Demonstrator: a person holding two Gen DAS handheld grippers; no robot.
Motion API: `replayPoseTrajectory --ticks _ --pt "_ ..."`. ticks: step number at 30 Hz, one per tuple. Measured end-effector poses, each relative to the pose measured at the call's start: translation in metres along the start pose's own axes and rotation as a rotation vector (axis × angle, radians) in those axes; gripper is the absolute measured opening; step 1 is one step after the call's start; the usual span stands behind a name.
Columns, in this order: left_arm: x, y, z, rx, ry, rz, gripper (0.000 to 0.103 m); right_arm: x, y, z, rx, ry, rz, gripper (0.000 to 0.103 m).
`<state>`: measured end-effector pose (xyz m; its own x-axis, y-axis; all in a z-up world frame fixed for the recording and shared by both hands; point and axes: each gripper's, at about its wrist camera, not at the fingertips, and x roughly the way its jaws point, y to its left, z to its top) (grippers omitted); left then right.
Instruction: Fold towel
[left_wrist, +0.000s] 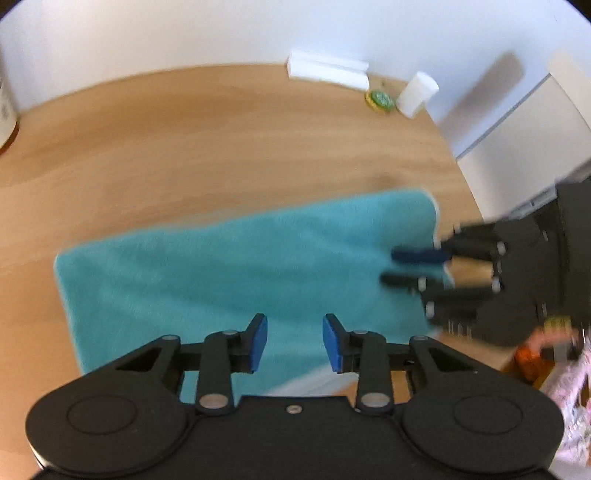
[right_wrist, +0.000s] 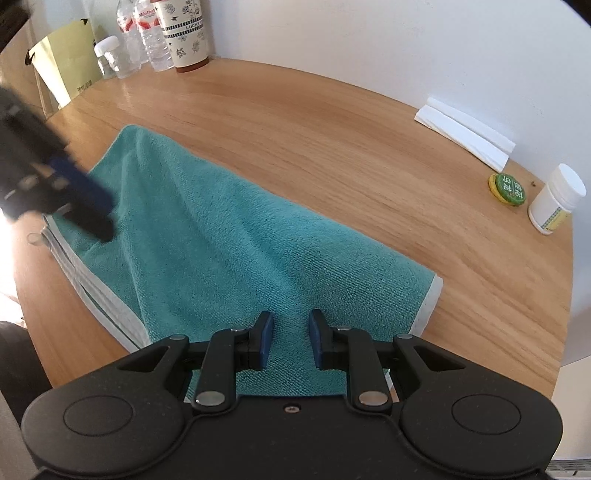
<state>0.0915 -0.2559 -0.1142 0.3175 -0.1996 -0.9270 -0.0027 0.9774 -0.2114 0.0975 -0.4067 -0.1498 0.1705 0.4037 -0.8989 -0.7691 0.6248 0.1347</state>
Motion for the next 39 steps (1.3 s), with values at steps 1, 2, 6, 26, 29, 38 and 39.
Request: replayPoseTrajectory --ticks 1,2,6,26,29,38,39 --pt "0.008 -0.002 0.001 0.001 0.011 0.008 0.033 0.0 0.0 0.0 0.001 0.0 0.003 0.024" --pt "0.021 -0.004 0.0 0.001 0.038 0.019 0.033 0.0 -0.001 0.0 0.002 0.0 0.006 0.024" --pt "0.04 -0.016 -0.02 0.051 0.088 0.051 0.033 0.0 -0.002 0.001 -0.011 0.002 0.014 0.024" --pt "0.035 -0.015 -0.032 0.069 0.128 0.054 0.042 -0.012 -0.012 -0.015 -0.03 0.048 0.0 0.027" --pt "0.03 -0.003 -0.036 0.025 0.139 0.03 0.042 -0.013 -0.016 -0.017 -0.025 0.048 0.002 0.027" --pt "-0.011 0.04 -0.042 -0.015 0.125 0.079 0.052 -0.028 -0.028 -0.004 0.072 0.0 -0.001 0.027" --pt "-0.012 0.044 -0.042 -0.018 0.115 0.084 0.055 -0.028 -0.027 -0.002 0.069 -0.017 -0.004 0.027"
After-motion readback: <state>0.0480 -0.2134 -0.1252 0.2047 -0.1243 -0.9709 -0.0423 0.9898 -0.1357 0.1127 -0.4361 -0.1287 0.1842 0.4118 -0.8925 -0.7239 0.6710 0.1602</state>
